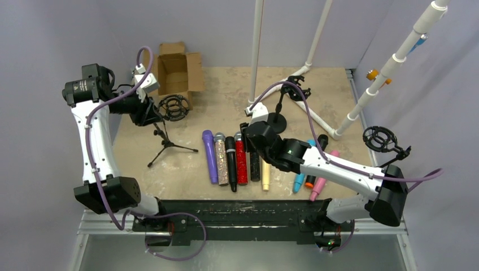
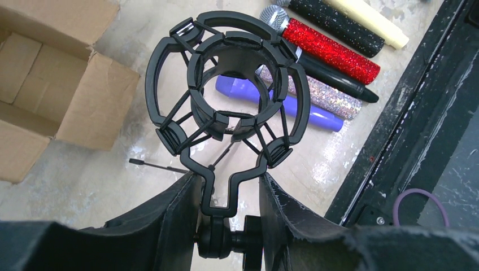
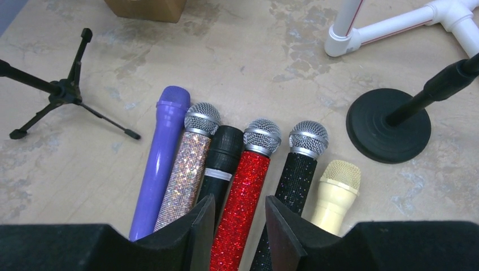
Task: Attach the microphones to the stand
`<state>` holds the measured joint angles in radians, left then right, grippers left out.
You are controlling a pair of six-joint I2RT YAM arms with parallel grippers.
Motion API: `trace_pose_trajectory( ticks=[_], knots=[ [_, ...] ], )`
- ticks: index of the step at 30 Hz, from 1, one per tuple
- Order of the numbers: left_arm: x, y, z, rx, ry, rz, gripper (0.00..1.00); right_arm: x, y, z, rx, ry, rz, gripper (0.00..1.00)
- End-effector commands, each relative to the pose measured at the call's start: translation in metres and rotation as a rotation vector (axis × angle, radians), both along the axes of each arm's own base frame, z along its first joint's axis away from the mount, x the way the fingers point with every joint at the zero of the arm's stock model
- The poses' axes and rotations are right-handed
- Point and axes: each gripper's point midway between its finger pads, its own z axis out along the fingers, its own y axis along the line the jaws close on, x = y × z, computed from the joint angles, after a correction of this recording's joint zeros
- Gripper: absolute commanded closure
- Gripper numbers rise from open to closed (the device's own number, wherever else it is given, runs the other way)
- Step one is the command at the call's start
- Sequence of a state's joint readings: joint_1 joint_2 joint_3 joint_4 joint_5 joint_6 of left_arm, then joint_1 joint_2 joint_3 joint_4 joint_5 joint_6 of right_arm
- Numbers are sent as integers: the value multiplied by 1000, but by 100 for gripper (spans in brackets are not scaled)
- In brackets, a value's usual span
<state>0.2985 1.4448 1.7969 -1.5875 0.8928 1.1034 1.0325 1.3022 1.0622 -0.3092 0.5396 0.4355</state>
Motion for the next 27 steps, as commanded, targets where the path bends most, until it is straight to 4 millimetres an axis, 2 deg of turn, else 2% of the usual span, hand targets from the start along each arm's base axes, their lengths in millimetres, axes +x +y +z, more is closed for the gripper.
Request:
trace_pose_trajectory(
  ticks=[1,6,10,13,16,21,27],
  knots=[
    [-36,-27,17,-152,113,-35,77,1,10,6,-17,21,18,58],
    [-47,-30,13,-151,126,-31,80,4,13,-16,-63,92,4,57],
    [-58,-35,19,-157,114,-20,81,6,18,-38,-83,168,6,57],
    [-67,-41,21,-173,100,-31,78,8,21,-54,-104,209,-5,55],
    [-72,-48,12,-206,134,-56,72,11,23,-66,-116,235,-15,51],
    [-68,-57,-13,-243,277,-89,63,17,26,-81,-136,260,-28,48],
    [-55,-56,-20,-256,316,-83,57,22,27,-104,-168,291,-45,47]
  ],
)
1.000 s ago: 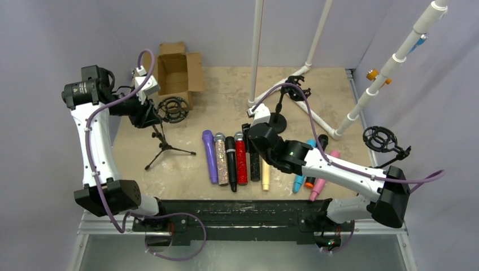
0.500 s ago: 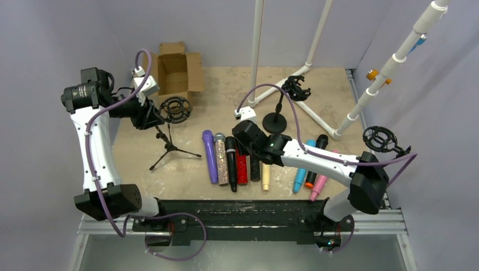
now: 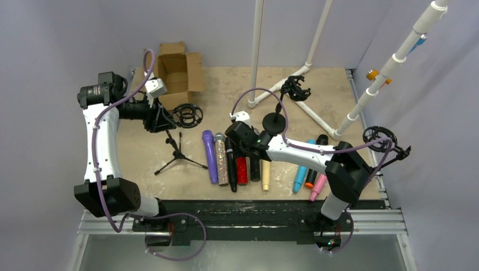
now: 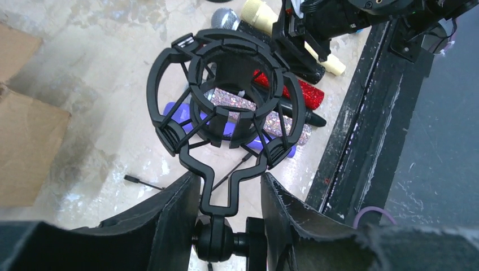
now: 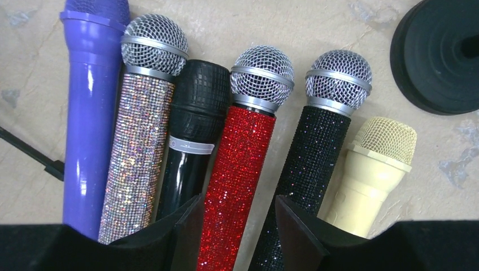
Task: Attach the microphones to the stand
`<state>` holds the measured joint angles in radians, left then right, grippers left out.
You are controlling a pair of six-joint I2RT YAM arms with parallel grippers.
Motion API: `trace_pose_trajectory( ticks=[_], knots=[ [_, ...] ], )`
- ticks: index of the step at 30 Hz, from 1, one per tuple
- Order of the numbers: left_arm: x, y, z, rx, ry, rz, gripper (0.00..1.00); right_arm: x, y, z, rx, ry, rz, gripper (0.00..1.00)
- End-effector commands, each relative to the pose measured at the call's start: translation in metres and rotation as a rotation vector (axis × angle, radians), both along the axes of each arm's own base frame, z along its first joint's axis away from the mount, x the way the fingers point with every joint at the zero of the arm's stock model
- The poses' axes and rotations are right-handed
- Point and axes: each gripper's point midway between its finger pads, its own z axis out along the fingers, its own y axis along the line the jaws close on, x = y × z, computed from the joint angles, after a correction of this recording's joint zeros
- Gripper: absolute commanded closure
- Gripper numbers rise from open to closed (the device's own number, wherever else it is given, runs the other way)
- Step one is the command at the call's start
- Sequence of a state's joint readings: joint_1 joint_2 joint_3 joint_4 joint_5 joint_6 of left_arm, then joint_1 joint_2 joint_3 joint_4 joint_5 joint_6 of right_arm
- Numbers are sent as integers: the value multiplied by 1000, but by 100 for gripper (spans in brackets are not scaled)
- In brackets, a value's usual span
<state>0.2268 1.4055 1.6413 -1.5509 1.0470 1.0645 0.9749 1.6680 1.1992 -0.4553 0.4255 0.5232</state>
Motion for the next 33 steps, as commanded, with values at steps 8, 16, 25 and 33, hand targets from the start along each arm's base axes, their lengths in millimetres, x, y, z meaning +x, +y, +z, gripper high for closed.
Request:
trace_pose_trajectory(
  ticks=[8,16,25,33],
  knots=[
    [-33,-9,-2,1,163,30,1,14,9,-27,11,31,-39,45],
    [-26,5,14,90,92,169,0,18,14,-40,15,35,-48,45],
    [-26,19,34,126,13,358,0,22,11,-66,-17,54,-73,47],
    [-31,17,24,119,64,350,0,25,13,-53,23,37,-88,59]
  ],
)
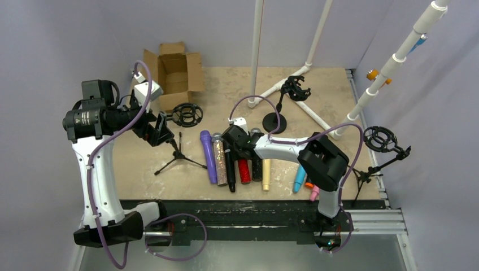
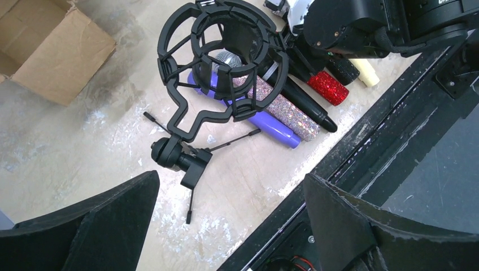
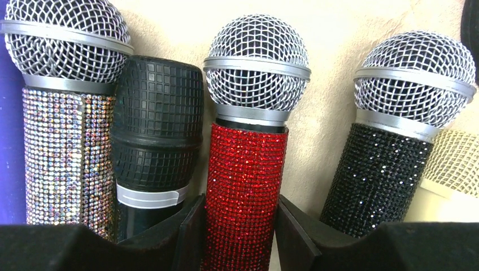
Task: Attach the microphones to the stand
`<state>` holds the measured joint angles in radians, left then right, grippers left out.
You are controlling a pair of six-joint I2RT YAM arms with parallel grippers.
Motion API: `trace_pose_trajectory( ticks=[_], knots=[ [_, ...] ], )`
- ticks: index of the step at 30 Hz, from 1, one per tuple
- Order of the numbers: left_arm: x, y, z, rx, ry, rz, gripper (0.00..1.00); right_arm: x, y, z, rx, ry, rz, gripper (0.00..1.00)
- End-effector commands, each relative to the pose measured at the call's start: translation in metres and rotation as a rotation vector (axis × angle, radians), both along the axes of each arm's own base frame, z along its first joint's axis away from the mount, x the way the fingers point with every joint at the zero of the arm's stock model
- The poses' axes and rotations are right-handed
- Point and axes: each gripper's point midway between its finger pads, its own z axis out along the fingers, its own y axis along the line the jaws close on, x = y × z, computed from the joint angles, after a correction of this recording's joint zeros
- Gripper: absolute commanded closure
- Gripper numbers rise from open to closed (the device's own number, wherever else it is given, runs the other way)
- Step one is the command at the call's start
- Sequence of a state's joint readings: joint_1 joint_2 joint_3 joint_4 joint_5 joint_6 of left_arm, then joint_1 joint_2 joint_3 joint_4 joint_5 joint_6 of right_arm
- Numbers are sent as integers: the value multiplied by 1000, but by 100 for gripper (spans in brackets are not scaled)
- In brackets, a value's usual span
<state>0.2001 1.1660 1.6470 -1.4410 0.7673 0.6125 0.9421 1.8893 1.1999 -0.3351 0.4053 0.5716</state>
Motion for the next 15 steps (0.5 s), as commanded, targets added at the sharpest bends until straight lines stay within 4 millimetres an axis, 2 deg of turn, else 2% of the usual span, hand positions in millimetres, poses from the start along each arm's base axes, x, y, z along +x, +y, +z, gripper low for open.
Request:
trace_pose_trajectory(
  ticks=[1,5,11,15],
  knots=[
    [5,0,-4,-14,33,11,0,10,6,33,85,-61,-33,62],
    [4,-3,6,-31,14,21,0,18,16,96,197,-143,-34,73],
    [16,6,38,-44,-106,165,0,27,14,215,356,-326,-41,93],
    [8,-7,63,-124,-129,153,0,21,15,297,501,-471,23,99]
  ],
)
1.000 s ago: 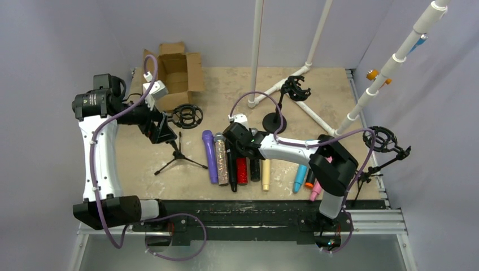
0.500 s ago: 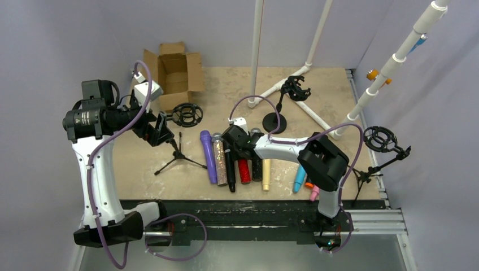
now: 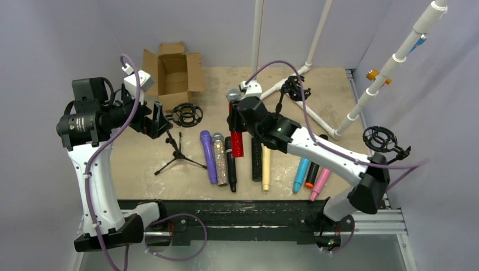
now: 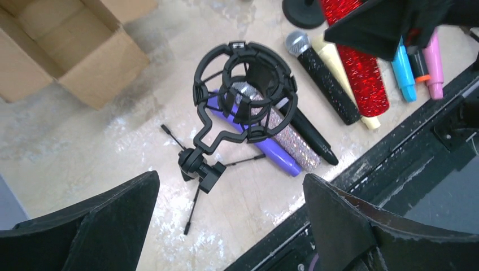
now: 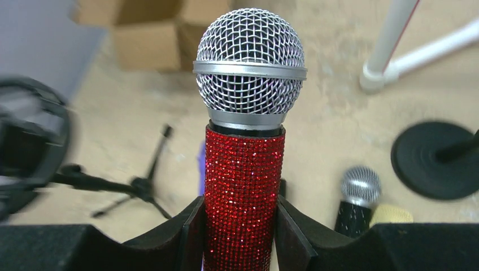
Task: Attach the microphones to the stand
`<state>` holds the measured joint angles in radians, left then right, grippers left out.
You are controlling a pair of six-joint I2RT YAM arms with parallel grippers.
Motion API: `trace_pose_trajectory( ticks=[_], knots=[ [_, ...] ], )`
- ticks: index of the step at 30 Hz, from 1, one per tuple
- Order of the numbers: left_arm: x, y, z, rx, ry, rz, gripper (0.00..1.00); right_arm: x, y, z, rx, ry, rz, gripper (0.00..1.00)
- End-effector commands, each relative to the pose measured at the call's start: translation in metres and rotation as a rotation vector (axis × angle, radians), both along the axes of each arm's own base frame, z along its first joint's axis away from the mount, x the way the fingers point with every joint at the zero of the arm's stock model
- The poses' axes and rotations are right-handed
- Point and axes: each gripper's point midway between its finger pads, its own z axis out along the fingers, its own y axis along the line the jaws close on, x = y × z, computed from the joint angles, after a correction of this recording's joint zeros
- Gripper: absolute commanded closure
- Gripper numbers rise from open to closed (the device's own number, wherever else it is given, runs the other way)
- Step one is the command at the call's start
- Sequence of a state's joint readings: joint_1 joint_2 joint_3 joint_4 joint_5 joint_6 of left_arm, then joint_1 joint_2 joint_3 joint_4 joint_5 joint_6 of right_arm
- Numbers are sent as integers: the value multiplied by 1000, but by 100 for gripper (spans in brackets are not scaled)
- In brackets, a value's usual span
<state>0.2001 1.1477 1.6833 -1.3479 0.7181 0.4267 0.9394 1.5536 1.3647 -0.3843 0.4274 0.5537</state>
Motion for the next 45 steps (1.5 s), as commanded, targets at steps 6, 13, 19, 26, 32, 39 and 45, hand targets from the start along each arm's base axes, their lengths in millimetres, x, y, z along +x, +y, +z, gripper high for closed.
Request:
trace_pose_trajectory(
  ticks=[6,13,19,26,32,39,45],
  knots=[
    [-16,-42,70,-258,-125,-93,0,-19,7,223,377,-433,131,100],
    [-26,-66,97,-464,-88,-174,0,-47,55,322,568,-609,335,100],
    [-34,-76,107,-550,-96,-237,0,-70,101,348,686,-615,472,100],
    [-48,-84,108,-606,-98,-330,0,-92,131,349,751,-597,592,100],
    [-46,-83,99,-589,-107,-340,31,-97,137,351,789,-599,610,100],
    [-45,-78,93,-476,-208,-311,80,-105,132,345,778,-580,639,95],
    [-51,-75,93,-388,-286,-329,99,-113,134,339,709,-526,748,57]
  ],
)
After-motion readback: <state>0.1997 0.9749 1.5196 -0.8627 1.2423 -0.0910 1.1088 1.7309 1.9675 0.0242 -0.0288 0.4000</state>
